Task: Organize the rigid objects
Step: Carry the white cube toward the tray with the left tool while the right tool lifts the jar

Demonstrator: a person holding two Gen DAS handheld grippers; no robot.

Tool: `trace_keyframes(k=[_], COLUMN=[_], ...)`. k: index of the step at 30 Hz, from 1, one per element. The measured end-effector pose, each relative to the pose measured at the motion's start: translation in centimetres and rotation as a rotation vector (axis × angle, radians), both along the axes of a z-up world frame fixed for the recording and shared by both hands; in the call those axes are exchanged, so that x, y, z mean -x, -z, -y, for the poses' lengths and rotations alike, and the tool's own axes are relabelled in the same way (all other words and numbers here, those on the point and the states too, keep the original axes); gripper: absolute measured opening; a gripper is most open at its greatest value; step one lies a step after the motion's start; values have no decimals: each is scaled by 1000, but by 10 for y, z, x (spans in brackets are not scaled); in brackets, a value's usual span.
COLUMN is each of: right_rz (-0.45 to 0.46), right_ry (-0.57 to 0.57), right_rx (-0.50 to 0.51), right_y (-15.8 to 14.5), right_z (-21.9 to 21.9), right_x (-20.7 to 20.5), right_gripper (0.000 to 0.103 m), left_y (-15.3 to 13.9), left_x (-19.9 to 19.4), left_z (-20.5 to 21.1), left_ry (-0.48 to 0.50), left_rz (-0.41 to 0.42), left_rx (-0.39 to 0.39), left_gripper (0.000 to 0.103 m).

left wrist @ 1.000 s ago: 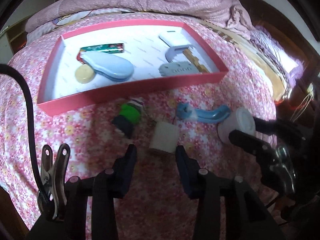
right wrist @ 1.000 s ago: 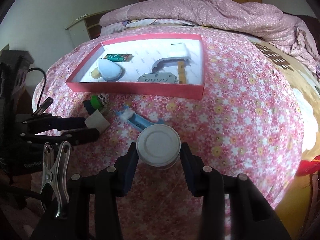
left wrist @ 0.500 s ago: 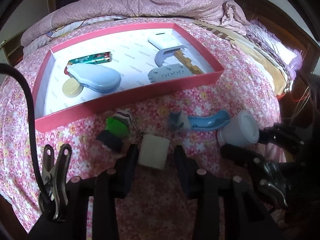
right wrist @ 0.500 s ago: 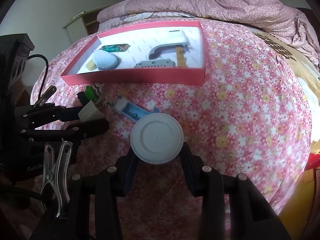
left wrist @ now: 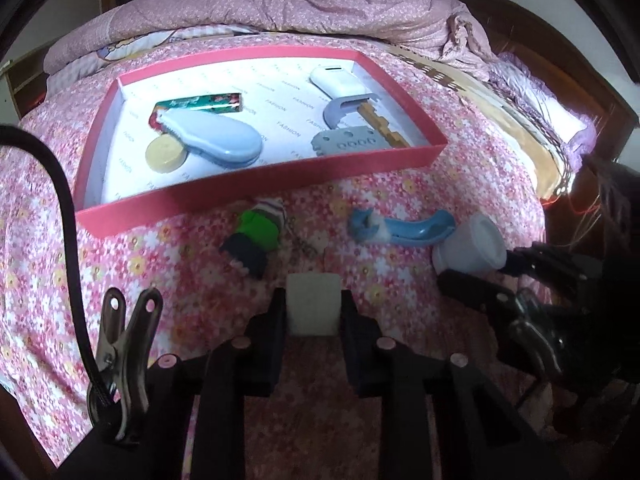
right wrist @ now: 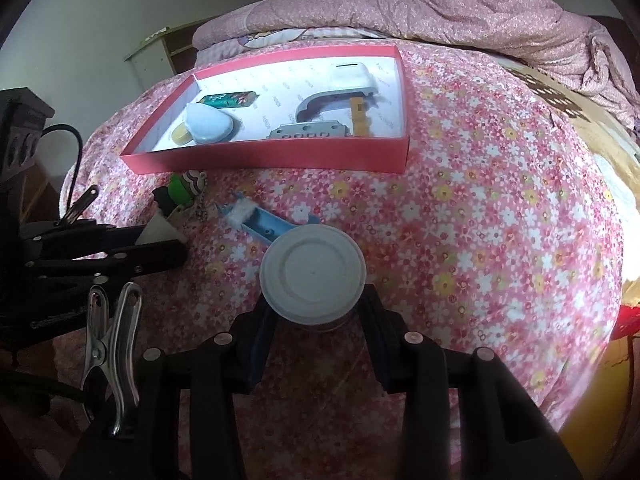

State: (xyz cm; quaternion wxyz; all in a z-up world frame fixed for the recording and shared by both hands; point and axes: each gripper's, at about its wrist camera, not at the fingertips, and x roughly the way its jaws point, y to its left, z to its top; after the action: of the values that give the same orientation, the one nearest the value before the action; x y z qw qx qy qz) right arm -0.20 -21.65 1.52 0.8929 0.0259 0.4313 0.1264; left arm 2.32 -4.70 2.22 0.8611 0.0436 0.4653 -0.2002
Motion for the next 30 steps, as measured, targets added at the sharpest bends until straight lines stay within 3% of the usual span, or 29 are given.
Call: trace_keyframes(k=[8, 14, 30], right_rz=[24, 47, 34], right_ry=[21, 13, 24], right_rx=[0, 47, -27], right_y=[1, 1, -8], right_z=[-1, -8, 2], right_x=[3, 5, -2], right_gripper=[42, 42, 42], left_y=[-8, -27, -50], left_x=[-2, -5, -55], left_z=[-16, -32, -71], left_ry=[-41, -77, -242], left_rz=[-3, 51, 152], left_rx=[40, 55, 11], left_gripper=[26, 26, 26])
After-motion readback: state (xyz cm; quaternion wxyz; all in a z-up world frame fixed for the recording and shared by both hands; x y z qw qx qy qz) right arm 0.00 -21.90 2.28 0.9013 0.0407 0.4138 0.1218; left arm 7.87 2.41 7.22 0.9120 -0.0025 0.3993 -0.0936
